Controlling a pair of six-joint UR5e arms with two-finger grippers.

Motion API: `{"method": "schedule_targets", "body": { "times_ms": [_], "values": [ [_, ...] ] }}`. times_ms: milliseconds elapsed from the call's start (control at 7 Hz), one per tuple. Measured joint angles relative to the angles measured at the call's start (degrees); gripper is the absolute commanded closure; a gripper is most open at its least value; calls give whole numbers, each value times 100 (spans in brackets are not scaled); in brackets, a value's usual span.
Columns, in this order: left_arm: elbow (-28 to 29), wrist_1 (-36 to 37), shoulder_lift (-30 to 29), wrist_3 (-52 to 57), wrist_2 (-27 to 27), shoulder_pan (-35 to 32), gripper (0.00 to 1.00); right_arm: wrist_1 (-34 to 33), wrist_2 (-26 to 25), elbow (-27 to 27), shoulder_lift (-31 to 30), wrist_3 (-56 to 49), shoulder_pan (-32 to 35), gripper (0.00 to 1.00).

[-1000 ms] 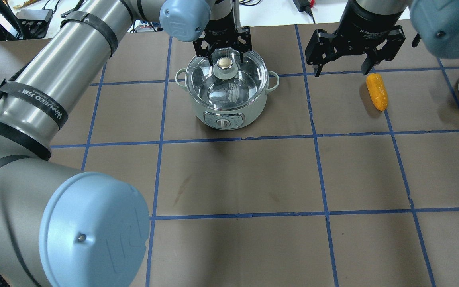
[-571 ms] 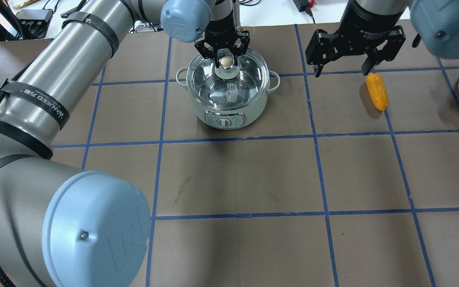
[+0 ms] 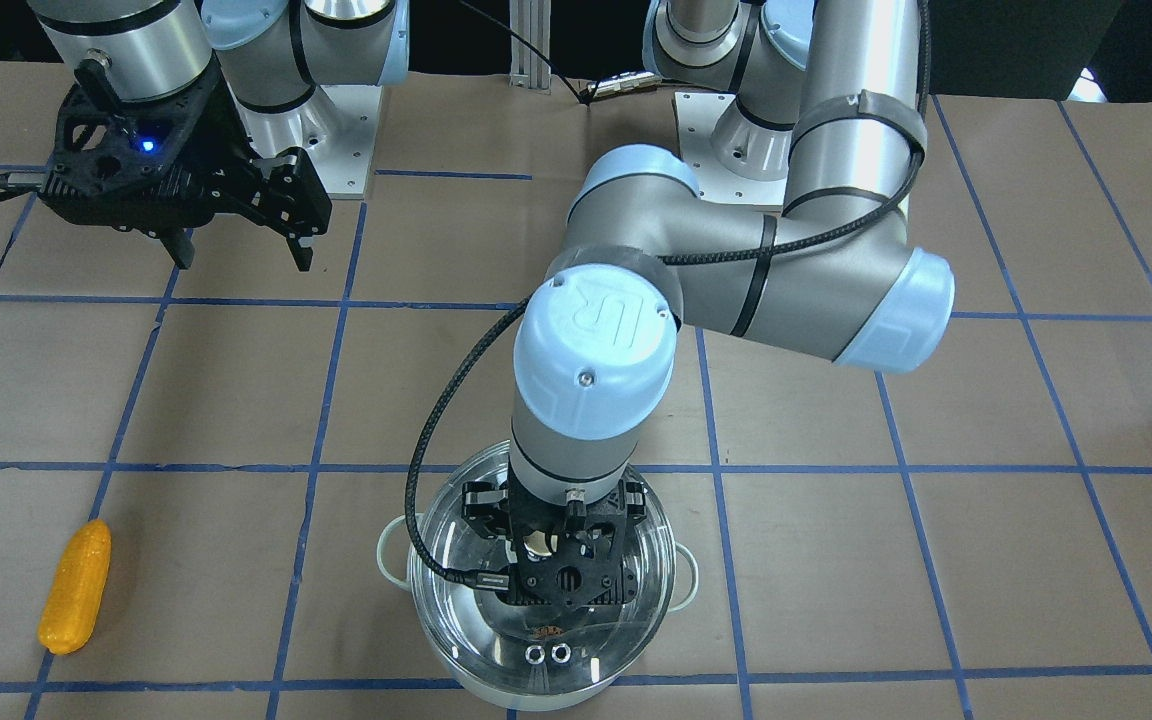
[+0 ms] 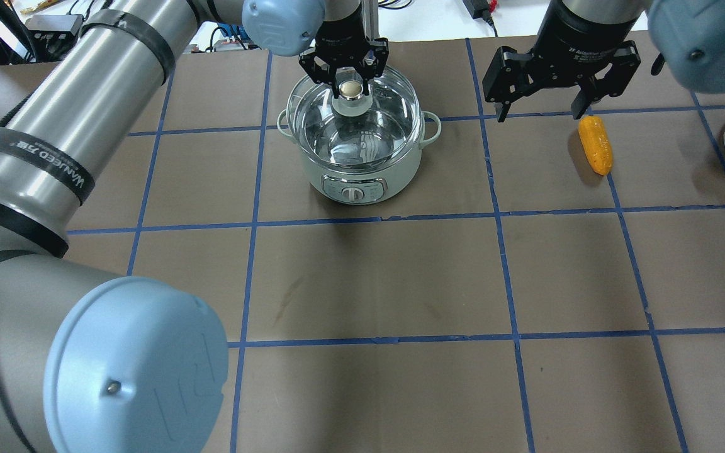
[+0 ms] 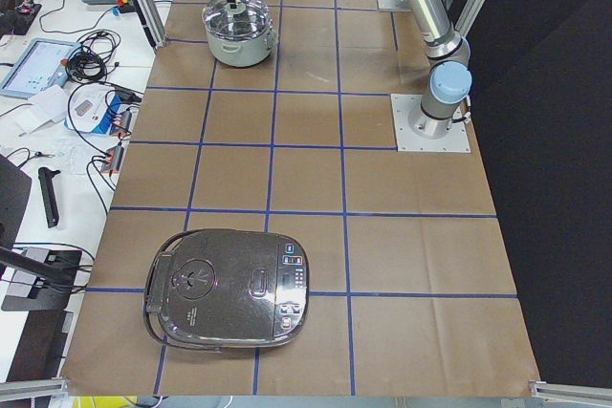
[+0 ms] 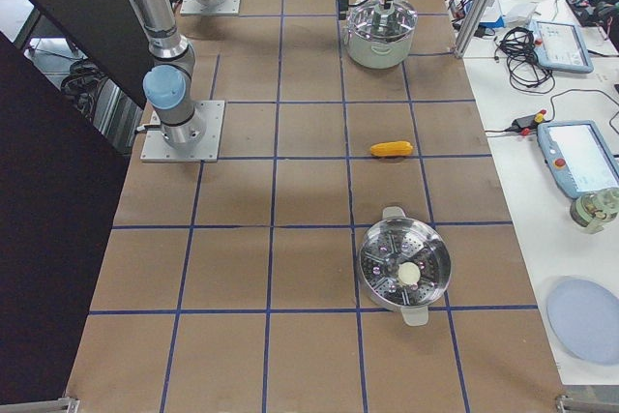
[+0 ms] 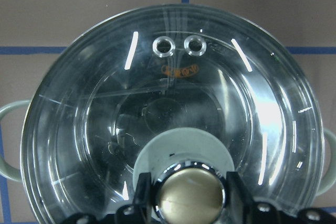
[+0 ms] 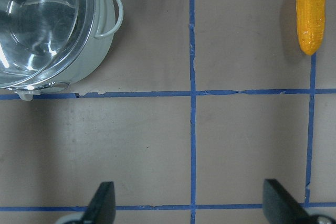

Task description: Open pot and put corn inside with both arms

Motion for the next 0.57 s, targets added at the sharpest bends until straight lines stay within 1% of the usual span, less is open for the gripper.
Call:
{"method": "schedule_targets", "body": {
  "times_ms": [143,286,429,571],
  "values": [
    [-41,-347,266,322,20,232,78,0,0,2,0,-2,0,0],
    [-120,-661,498,809,24,615,78,-23,-4,4,4,-35,-33,0],
    [-274,-827,636,1419,20,1082,78,-99,-14,-34,29,-153,-188,0],
    [-515,-804,696,2083,15,1542,78,-181,-10,-130,148,-357,-479,0]
  ]
}}
